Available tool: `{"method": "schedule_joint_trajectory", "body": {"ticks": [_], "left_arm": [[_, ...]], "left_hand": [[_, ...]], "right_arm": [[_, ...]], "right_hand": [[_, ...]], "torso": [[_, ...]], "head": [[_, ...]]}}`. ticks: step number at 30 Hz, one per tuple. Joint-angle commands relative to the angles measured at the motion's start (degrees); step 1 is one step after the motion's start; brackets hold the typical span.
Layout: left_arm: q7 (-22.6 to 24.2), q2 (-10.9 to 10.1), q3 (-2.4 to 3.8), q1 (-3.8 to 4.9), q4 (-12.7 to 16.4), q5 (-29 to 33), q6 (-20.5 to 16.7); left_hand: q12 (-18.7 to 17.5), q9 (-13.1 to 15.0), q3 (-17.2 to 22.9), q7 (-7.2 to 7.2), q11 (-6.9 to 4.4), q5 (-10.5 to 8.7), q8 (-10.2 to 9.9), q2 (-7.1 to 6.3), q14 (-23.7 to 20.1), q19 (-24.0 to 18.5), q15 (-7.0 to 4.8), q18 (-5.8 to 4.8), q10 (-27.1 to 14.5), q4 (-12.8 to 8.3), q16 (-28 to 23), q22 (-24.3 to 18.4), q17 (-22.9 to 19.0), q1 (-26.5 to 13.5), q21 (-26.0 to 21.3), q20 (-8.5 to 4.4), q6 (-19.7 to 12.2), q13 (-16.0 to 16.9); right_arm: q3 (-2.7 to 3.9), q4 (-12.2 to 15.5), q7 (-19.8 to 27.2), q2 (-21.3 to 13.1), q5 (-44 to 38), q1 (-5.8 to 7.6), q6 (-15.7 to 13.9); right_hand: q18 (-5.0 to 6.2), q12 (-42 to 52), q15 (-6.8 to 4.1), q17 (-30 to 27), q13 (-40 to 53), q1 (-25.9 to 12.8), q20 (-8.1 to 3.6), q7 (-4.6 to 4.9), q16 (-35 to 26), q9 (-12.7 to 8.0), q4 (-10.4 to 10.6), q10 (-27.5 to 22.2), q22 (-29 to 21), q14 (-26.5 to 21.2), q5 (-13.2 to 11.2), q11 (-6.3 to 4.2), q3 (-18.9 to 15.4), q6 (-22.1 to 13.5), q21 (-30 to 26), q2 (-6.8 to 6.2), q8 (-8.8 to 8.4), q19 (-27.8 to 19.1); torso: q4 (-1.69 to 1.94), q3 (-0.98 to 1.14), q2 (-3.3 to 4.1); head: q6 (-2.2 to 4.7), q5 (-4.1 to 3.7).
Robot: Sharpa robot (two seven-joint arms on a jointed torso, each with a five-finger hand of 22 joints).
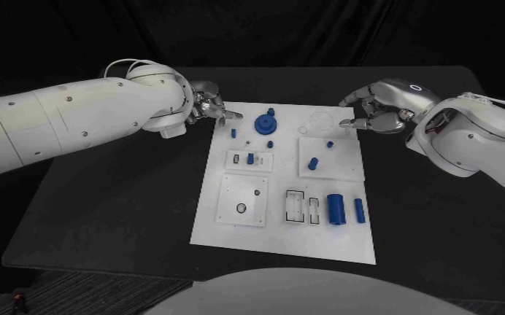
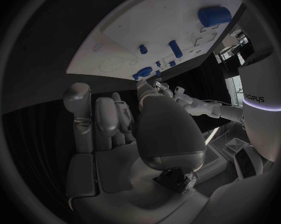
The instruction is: Assemble the parts on the task board
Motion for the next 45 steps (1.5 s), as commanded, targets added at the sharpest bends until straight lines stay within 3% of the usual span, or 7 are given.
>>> {"method": "schedule_joint_trajectory", "body": {"ticks": [1, 12, 21, 45], "left_arm": [[1.02, 0.24, 0.04, -0.27, -0.06, -0.15, 1.64], [1.54, 0.73, 0.04, -1.18, -0.66, -0.15, 1.97], [1.6, 0.69, 0.04, -1.82, -0.81, -0.14, 2.41], [1.91, 0.71, 0.04, -2.08, -0.08, -0.13, 2.23]], "left_hand": [[-0.69, 0.09, -0.3, 0.25, 0.53, -0.01, -0.25, 0.27, 4.63, -0.62, 0.4, -0.36, 2.73, -0.24, -0.36, 5.41, 12.57, -0.15, -0.49, 0.06, -0.31, 11.01], [-1.71, 0.09, -0.45, 0.55, 0.8, 0.49, -1.06, 0.96, 4.04, -1.38, 0.65, -0.14, 1.61, -0.59, -0.86, 5.01, 11.58, 1.19, -1.43, 0.27, -1.19, 9.78], [-2.02, -0.16, -0.47, 0.79, 1.04, 2.02, -2.02, 1.39, 3.79, -1.68, 0.88, -0.07, 1.26, -1.2, -1.05, 5.03, 11.22, 2.96, -1.87, 0.51, -1.55, 9.45], [-2.53, -0.5, -0.13, 0.87, 1.14, 6.64, -3.43, 1.8, 3.33, -2.06, 1.01, 0.08, 0.68, -2.96, -1.42, 5.1, 10.51, 6.24, -2.66, 0.7, -1.42, 8.87]], "right_arm": [[0.03, 0.12, 0.18, -0.05, -0.15, -0.14, -0.28], [0.03, 0.01, 0.04, 0.04, -0.15, -0.22, 0.09], [0.03, -0.14, 0.04, 0.12, -0.15, -0.46, 0.26], [0.03, -0.31, -0.23, 0.17, -0.14, -0.83, 0.69]], "right_hand": [[1.08, -0.31, 0.27, -0.05, 0.4, 0.26, 0.12, 0.13, -0.28, -0.08, -0.06, -0.5, -0.05, -0.07, 0.27, -0.02, -0.16, 0.33, -0.34, 0.38, 0.25, -0.43], [1.12, -0.85, 0.29, -0.24, -0.1, 0.22, 0.13, 0.14, -0.49, -0.14, -0.01, -0.9, -0.14, -0.15, 0.34, -0.01, -0.2, 0.34, -0.6, 0.49, 0.24, -0.51], [1.13, -1.1, 0.29, -0.29, -0.33, 0.2, 0.13, 0.13, -0.55, -0.18, 0.0, -1.08, -0.17, -0.18, 0.39, -0.01, -0.24, 0.32, -0.72, 0.5, 0.22, -0.54], [1.17, -1.46, 0.3, -0.46, -0.68, 0.27, 0.14, 0.14, -0.75, -0.27, -0.03, -1.28, -0.28, -0.26, 0.53, -0.02, -0.27, 0.29, -1.05, 0.58, 0.17, -0.63]], "torso": [[0.06, 0.13, -0.01], [-0.01, 0.14, -0.08], [-0.06, 0.11, -0.2], [-0.19, 0.15, -0.16]], "head": [[-0.01, 0.05], [-0.01, 0.19], [-0.01, 0.29], [-0.01, 0.19]]}}
